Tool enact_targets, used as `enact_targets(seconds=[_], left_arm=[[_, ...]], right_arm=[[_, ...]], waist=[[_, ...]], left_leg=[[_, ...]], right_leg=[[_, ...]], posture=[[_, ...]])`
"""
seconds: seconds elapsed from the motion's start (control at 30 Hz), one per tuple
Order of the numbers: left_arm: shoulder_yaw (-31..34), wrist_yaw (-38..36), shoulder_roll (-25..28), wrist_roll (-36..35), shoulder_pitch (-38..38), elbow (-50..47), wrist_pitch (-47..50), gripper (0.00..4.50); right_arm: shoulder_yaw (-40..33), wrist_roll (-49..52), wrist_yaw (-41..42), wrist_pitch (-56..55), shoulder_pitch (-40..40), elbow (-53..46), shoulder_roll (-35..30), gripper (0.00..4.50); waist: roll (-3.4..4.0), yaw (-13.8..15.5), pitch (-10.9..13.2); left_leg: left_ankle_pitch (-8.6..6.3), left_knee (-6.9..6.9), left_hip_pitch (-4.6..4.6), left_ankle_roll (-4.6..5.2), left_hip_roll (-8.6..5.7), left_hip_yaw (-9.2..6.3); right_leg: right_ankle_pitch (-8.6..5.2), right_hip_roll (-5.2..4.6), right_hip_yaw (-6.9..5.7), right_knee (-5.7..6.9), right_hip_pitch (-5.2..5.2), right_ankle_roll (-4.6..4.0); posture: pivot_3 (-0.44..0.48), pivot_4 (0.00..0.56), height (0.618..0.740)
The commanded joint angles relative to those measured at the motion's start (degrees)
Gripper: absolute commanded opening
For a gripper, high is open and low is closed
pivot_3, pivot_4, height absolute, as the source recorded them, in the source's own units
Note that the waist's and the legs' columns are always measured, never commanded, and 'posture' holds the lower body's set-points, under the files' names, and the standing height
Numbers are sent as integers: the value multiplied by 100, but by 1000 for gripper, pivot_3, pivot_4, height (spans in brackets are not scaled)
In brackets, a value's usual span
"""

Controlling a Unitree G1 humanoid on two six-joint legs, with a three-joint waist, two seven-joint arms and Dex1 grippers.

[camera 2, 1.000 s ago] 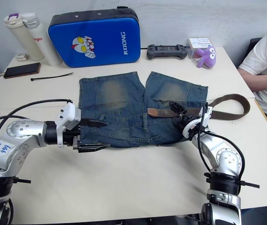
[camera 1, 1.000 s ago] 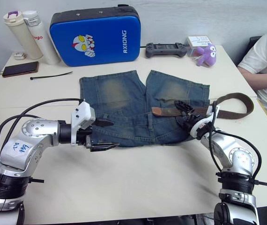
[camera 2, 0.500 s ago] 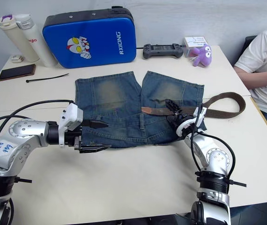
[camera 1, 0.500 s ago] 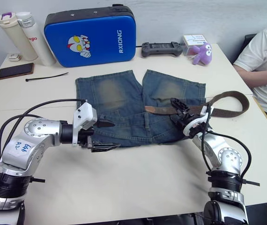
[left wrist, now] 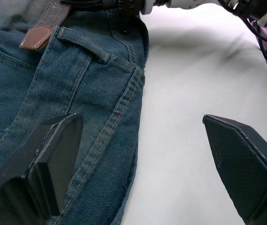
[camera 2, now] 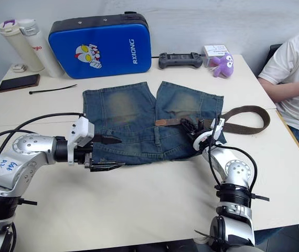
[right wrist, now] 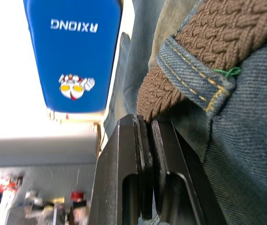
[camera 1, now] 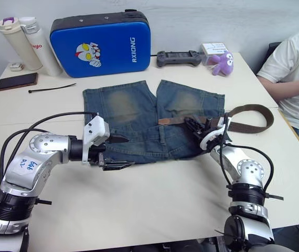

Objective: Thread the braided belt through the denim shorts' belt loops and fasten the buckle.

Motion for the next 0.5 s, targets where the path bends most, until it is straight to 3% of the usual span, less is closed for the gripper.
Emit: enact_targets(seconds=[0.03,0.27,0.5], left_arm=[[166,-89,138,-35,-46,-69,-85,4500],[134,25,55,-41,-104,-95,-41,4500],[122,8,111,-9,-66,-108,-52,4500]], right_arm=[[-236,440,130,659,204,12,-347,56],[-800,656,920,794,261,374,-933,56],[-1149,913,1365,598,510,157,-620,56]], waist=[[10,19,6],[30,142,18],[33,145,20]], left_leg=[[0,-3,-2,0,0,-1],[-8,4,-33,14,0,-3],[-8,1,-32,14,0,-5]], right_leg=[[0,0,-1,-3,-1,0],[1,0,-8,-10,-9,3],[1,3,-9,-15,-8,3]], posture=[[0,150,740],[0,150,740],[0,150,740]])
